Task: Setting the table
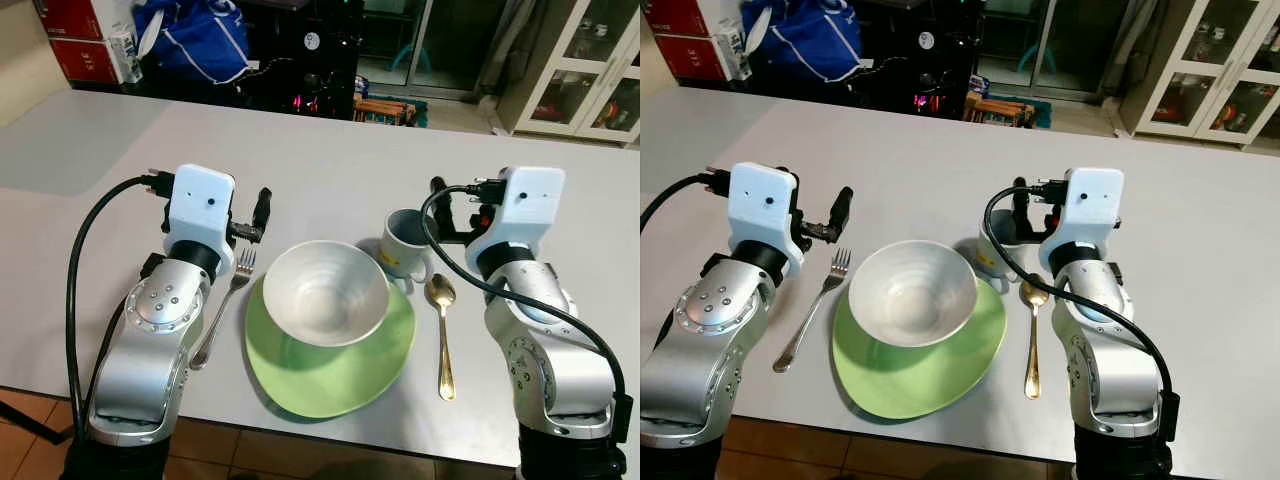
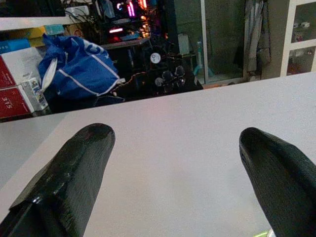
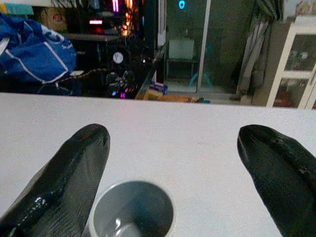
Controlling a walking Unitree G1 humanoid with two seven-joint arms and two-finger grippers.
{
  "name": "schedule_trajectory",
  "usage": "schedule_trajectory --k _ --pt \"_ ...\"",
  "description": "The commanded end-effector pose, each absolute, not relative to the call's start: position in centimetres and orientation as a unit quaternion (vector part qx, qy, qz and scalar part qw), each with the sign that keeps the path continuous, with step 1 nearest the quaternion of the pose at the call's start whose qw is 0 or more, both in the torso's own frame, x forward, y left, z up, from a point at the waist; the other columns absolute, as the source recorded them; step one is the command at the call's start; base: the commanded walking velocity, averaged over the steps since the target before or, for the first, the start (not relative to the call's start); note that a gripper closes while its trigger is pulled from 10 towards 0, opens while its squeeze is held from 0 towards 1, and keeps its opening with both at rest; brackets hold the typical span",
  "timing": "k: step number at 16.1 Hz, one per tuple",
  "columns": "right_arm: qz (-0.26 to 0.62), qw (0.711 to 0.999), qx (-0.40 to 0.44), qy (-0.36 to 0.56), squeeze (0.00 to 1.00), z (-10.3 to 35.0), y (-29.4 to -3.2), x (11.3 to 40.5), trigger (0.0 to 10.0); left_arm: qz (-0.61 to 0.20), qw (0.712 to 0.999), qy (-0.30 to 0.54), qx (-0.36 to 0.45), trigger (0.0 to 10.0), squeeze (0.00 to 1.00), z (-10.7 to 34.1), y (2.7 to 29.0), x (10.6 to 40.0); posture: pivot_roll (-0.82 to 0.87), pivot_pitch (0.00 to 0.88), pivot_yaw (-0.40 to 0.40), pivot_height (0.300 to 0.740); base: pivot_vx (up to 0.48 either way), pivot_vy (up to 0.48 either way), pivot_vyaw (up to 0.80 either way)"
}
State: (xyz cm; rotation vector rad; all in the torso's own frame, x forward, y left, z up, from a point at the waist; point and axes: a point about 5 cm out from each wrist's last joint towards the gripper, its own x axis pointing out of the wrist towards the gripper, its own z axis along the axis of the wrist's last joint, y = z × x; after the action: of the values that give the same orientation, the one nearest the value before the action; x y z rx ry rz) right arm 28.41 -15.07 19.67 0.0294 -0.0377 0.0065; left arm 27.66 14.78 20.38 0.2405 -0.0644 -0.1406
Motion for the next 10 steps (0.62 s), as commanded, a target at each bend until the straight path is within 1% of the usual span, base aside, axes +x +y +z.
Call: schedule_trajectory --k 1,4,7,10 --pt "0.007 0.999 0.027 -0.029 0.00 20.21 -15.26 28.11 10.0 -0.075 0.989 -0.033 0.123 10.0 0.00 20.24 14.67 27.54 0.04 0.000 -0.013 0.740 0.000 0.000 0.00" --pt "0.000 0.999 0.031 -0.041 0.00 20.05 -15.21 27.91 10.0 -0.084 0.987 -0.042 0.129 10.0 0.00 20.57 14.34 27.38 0.06 0.000 -0.011 0.740 0.000 0.000 0.00" --pt "0.000 0.999 0.036 -0.035 0.00 19.90 -15.06 27.75 10.0 -0.081 0.987 -0.038 0.131 10.0 0.00 20.33 14.67 27.43 0.04 0.000 -0.005 0.740 0.000 0.000 0.00" --pt "-0.002 0.999 0.035 -0.036 0.00 19.84 -15.39 27.82 10.0 -0.082 0.987 -0.038 0.135 10.0 0.00 20.24 14.65 27.49 0.05 0.000 -0.007 0.740 -0.296 0.000 0.00"
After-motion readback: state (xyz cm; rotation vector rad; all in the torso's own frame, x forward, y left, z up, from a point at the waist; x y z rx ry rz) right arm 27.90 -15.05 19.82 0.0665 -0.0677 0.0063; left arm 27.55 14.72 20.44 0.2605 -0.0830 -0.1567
